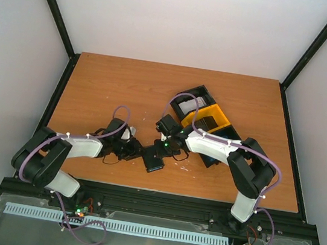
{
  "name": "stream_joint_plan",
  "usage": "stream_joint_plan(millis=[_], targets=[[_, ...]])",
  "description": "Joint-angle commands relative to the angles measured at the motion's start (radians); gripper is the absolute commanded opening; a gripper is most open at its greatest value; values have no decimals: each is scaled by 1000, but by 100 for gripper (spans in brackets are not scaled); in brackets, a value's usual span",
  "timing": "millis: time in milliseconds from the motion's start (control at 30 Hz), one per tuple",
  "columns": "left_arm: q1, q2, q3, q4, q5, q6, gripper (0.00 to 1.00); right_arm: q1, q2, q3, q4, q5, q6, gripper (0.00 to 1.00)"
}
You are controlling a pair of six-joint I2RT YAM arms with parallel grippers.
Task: Put the credit cards into the card holder
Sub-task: Close the card holder at the center of the board.
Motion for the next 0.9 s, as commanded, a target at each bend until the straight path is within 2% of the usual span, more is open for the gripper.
stream_joint_plan(millis=[0,233,500,767,867], targets=[[-12,57,39,-19,-32,19,29,-1,-34,-14,44,-41,20,3],[-26,94,80,-64,-64,35,28,-1,-26,-17,53,-70,18,3],[-26,97,87,-78,-74,38,28,-1,-12,12,-22,32,-4,3],[-26,110,97,-80,-75,41,28,1,-7,22,-49,54,-28,3],[-27,114,100,-80,-73,43,28,2,-2,18,-30,18,-38,3]])
